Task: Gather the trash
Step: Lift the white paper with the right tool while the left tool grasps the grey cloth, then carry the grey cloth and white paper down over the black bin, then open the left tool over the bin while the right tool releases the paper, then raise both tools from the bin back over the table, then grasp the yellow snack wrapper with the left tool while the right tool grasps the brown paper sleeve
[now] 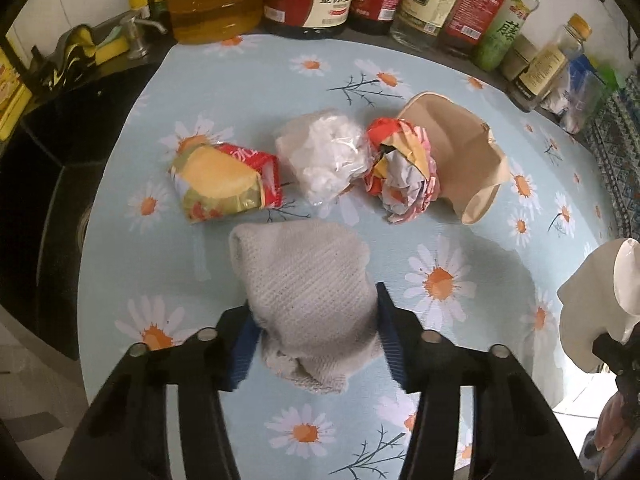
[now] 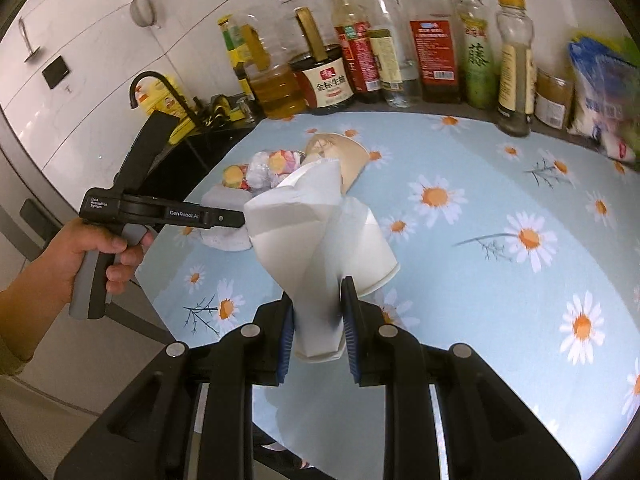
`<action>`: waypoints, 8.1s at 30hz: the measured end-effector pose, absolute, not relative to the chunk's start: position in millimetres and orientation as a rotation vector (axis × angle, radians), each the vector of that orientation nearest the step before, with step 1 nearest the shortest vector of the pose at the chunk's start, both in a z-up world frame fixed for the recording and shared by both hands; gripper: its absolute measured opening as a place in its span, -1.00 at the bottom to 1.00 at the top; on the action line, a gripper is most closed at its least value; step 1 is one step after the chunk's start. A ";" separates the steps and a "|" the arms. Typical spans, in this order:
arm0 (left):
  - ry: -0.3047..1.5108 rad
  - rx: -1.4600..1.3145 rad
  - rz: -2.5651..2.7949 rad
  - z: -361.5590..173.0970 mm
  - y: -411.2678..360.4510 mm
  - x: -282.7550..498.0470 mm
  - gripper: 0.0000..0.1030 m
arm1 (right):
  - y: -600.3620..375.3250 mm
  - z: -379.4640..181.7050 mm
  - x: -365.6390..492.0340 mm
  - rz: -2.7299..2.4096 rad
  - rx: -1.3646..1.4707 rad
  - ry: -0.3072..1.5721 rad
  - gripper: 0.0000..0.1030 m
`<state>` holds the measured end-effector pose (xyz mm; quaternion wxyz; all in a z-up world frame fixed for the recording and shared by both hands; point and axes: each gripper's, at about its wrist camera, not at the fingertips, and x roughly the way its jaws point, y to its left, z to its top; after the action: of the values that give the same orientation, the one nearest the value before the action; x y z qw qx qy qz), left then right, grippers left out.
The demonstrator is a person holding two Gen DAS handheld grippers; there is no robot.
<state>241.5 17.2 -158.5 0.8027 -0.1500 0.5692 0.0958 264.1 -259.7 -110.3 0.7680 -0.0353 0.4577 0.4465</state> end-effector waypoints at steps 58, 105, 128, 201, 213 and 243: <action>1.115 -0.396 -0.047 -135.6 5.6 -8.5 -0.40 | -176.6 -117.0 38.6 0.942 -0.100 1.022 -0.54; 1.526 -0.610 0.000 -342.0 26.5 -13.8 -0.38 | -141.5 -312.0 46.7 0.851 -0.143 1.479 -0.53; 1.531 -0.657 0.057 -346.0 35.2 -11.9 0.00 | -149.5 -294.5 58.1 0.818 -0.103 1.461 -0.16; 1.149 -0.313 0.189 -131.3 87.3 239.1 0.66 | -165.0 -105.6 343.5 0.784 0.075 1.043 0.72; 1.236 -0.248 0.220 -167.6 89.9 279.0 0.66 | -143.1 -136.7 372.8 0.810 0.094 1.123 0.59; 1.194 -0.267 0.198 -168.0 89.9 280.7 -0.44 | -143.0 -145.2 366.9 0.810 0.086 1.141 -0.12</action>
<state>280.7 89.9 -168.0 0.8141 -0.1250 0.5594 0.0930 366.9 -143.0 -145.2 0.7643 0.0394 0.5250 0.3724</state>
